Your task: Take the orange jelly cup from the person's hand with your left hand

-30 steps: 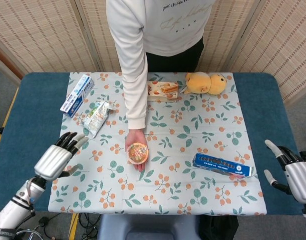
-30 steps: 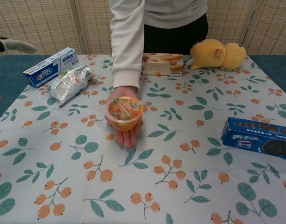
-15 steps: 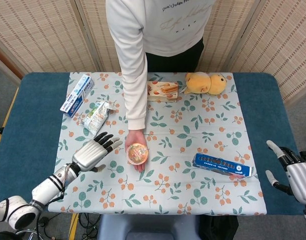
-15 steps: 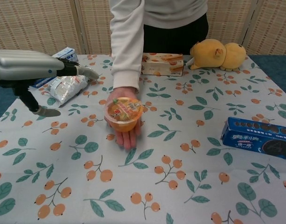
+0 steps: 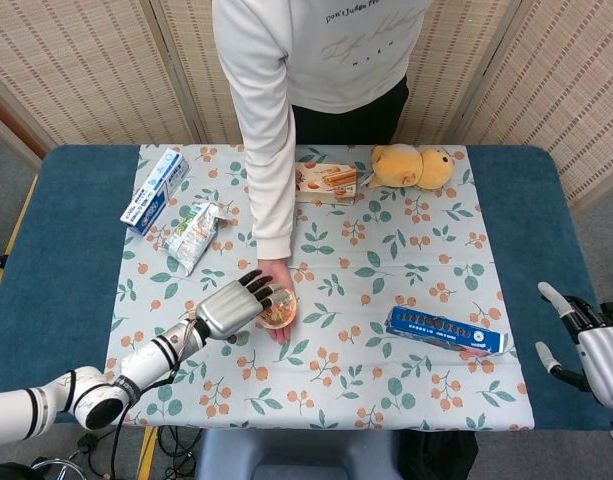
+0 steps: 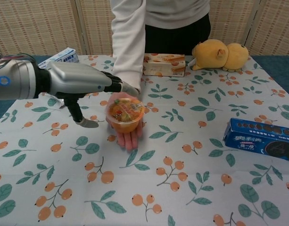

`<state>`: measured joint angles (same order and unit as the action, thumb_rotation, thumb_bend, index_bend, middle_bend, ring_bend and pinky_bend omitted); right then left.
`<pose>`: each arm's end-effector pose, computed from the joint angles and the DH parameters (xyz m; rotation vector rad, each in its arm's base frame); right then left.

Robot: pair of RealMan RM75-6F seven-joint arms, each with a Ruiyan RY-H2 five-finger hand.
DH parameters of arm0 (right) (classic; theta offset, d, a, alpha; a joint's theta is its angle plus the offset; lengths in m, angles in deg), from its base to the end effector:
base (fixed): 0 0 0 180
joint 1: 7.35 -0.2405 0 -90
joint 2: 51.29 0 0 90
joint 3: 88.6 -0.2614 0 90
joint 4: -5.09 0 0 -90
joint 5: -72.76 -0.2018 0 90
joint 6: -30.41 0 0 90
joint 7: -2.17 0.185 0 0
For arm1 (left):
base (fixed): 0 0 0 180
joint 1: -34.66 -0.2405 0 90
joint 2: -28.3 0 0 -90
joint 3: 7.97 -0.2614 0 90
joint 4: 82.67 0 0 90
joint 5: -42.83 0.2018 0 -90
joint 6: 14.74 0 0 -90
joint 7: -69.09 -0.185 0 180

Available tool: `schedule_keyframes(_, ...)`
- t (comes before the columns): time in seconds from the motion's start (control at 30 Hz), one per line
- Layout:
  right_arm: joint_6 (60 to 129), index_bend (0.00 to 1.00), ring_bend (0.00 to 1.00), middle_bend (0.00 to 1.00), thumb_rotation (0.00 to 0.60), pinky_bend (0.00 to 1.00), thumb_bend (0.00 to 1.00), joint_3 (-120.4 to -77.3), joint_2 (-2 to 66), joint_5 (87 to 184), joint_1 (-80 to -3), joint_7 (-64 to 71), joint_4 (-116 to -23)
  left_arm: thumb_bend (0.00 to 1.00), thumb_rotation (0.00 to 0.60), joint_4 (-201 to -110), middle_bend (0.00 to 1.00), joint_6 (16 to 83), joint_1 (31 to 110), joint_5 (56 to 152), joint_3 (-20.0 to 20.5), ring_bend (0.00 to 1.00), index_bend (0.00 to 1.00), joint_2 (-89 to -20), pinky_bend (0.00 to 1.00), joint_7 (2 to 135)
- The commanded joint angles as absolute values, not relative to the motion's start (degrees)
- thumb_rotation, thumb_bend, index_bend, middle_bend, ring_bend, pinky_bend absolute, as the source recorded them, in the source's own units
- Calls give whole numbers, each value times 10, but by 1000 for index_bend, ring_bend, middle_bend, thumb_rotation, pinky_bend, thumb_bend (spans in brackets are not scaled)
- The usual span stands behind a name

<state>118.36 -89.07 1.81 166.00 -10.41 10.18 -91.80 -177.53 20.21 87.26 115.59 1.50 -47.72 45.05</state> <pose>-0.2929 -0.2022 0.2130 1.4635 -0.8944 0.9690 -0.0781 0.3626 -0.0195 -2.3858 -0.5740 -0.7403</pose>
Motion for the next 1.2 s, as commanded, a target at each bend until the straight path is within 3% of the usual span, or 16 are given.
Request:
schedule_keyframes(0.03, 1185, 86, 194, 229, 600, 411, 372, -890, 17, 1658, -102, 103, -917, 293, 600, -1762, 0, 194, 891, 1139, 14, 0, 0, -494, 15, 440)
schedule_keyframes(0.47, 1195, 86, 194, 229, 600, 411, 373, -887, 14, 1652, -89, 111, -911, 293, 600, -1724, 0, 183, 952, 1069, -2, 0, 4, -539, 27, 413)
schedule_keyframes(0.57, 1197, 86, 194, 229, 600, 411, 372, -888, 13, 1652, -88, 112, -910, 293, 600, -1713, 0, 184, 959, 1065, -5, 2, 64, -550, 136, 419)
schedule_keyframes(0.67, 1197, 86, 194, 229, 600, 411, 373, -888, 13, 1652, -87, 113, -909, 293, 600, -1702, 11, 192, 959, 1070, -5, 86, 176, -561, 300, 433)
schedule_keyframes(0.83, 1196, 86, 194, 229, 600, 411, 372, -888, 14, 1651, -86, 115, -907, 293, 600, -1684, 141, 214, 950, 1100, -6, 233, 290, -573, 466, 474)
schedule_keyframes(1.0, 1195, 86, 194, 229, 600, 411, 372, -889, 15, 1653, -88, 115, -908, 293, 600, -1679, 187, 237, 939, 1140, -9, 276, 346, -567, 545, 513)
schedule_keyframes(1.2, 1192, 86, 194, 229, 600, 411, 372, -891, 14, 1655, -91, 114, -909, 293, 600, -1707, 193, 268, 917, 1161, -17, 280, 339, -526, 559, 536)
